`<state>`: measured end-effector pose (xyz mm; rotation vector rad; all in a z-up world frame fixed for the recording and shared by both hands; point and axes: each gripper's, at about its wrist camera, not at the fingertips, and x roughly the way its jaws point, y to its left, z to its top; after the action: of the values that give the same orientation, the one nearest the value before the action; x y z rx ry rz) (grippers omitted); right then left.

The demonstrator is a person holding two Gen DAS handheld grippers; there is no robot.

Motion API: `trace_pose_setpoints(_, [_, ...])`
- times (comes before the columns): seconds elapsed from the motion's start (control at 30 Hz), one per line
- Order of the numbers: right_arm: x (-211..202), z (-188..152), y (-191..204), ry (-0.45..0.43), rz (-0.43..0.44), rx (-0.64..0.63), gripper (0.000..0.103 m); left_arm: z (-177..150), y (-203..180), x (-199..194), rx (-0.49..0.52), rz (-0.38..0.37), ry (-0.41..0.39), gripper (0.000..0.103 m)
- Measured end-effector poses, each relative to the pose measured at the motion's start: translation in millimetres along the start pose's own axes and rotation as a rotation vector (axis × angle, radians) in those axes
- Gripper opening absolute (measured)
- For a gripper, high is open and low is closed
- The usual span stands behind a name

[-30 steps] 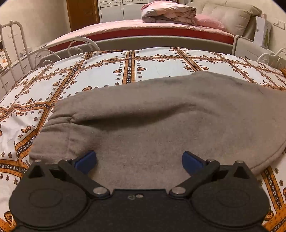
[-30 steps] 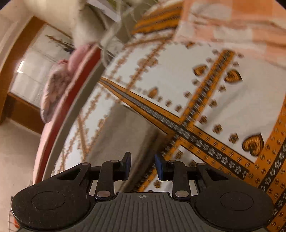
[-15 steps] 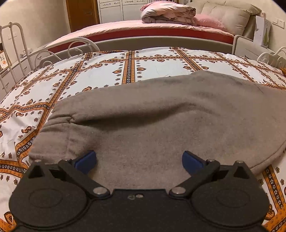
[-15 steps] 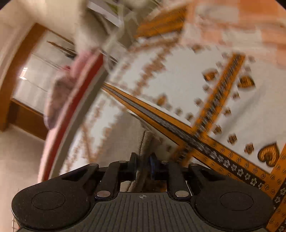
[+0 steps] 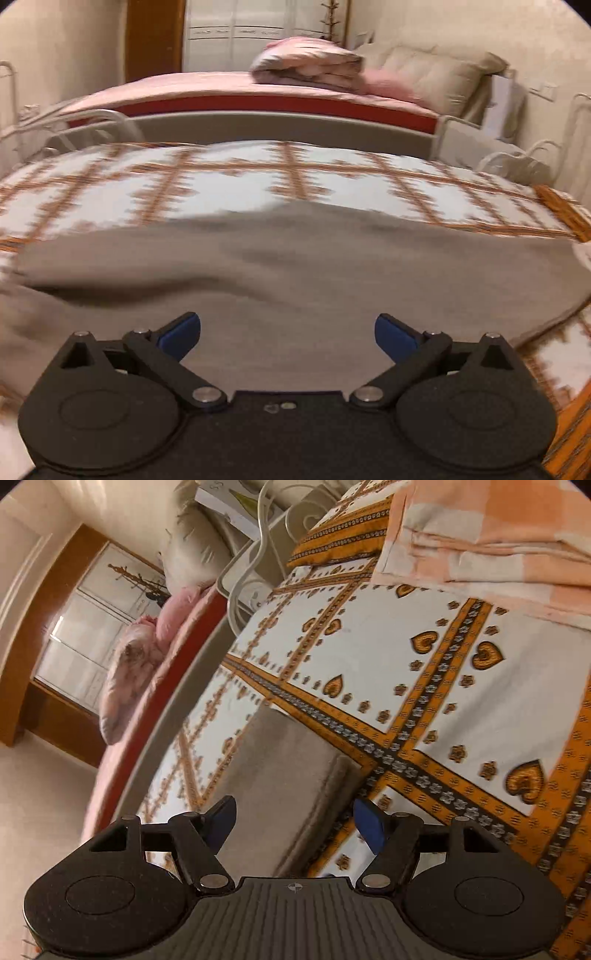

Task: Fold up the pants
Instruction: 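Pinch the sweatpants edge with the right tool and release it, then grasp the sweatpants edge with the right tool and lift it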

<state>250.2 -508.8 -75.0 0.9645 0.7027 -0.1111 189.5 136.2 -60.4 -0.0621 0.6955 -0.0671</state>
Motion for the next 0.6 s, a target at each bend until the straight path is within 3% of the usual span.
trace_pose_setpoints(0.1, [1.9, 0.0, 3.6, 0.025, -0.030, -0.025, 0.070, -15.0, -62.3, 15.1, 0.003, -0.008, -0.024, 0.096])
trace_pose_setpoints(0.17, [2.7, -2.7, 6.1, 0.029, -0.061, -0.081, 0.070, -19.2, -94.9, 38.6, 0.003, -0.014, 0.049, 0.097])
trace_pose_setpoints(0.23, [7.6, -3.9, 4.0, 0.041, -0.076, -0.108, 0.065, -18.1, -126.6, 50.5, 0.058, 0.068, 0.042, 0.097])
trace_pose_setpoints(0.27, [8.5, -3.3, 0.3, 0.044, -0.079, -0.093, 0.058, -13.9, -136.3, 52.5, 0.058, 0.051, 0.042, 0.097])
trace_pose_setpoints(0.33, [15.1, -0.1, -6.7, 0.046, -0.059, -0.048, 0.057, -6.0, -151.8, 54.1, 0.020, -0.014, 0.032, 0.097])
trace_pose_setpoints(0.43, [18.6, 3.0, -8.9, 0.046, -0.048, -0.050, 0.057, 0.4, -180.4, 58.1, 0.063, -0.026, 0.005, 0.097])
trace_pose_setpoints(0.6, [33.7, 8.1, -10.6, 0.048, 0.003, -0.029, 0.057, 1.4, -219.7, 94.6, 0.055, -0.071, 0.105, 0.097])
